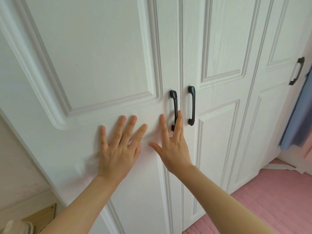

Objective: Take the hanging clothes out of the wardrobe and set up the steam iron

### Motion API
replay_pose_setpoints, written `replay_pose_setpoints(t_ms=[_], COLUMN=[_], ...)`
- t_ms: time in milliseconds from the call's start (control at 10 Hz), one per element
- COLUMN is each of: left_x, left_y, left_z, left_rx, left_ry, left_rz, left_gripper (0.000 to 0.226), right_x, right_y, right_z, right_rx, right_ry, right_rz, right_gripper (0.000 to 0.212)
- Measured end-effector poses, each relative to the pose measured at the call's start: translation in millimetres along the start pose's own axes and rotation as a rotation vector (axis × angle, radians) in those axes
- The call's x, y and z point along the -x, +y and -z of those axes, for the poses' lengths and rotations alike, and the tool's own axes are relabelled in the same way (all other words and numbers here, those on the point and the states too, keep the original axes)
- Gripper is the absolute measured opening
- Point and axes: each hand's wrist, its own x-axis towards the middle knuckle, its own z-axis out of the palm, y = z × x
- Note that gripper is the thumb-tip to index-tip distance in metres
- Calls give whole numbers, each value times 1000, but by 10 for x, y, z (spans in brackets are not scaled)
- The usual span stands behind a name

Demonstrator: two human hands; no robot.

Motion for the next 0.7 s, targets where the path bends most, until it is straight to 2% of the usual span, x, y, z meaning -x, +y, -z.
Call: replay_pose_setpoints(t_ms=[400, 600, 700], left_x=[-31, -62, 16], left_y=[-3, -17, -94], left_z=[36, 313, 473], left_rx=[8, 158, 158], left_ry=[-50, -211, -279], left_rz=[-4, 5, -57], left_gripper=[55, 66, 72], right_x=[-1, 58, 146], right_y=[-18, -177, -281], right_z=[20, 276, 446], right_rx=[-29, 5, 121], right_ry=[-41, -162, -241], right_rz=[-32, -108, -158], right_gripper=[89, 95, 93])
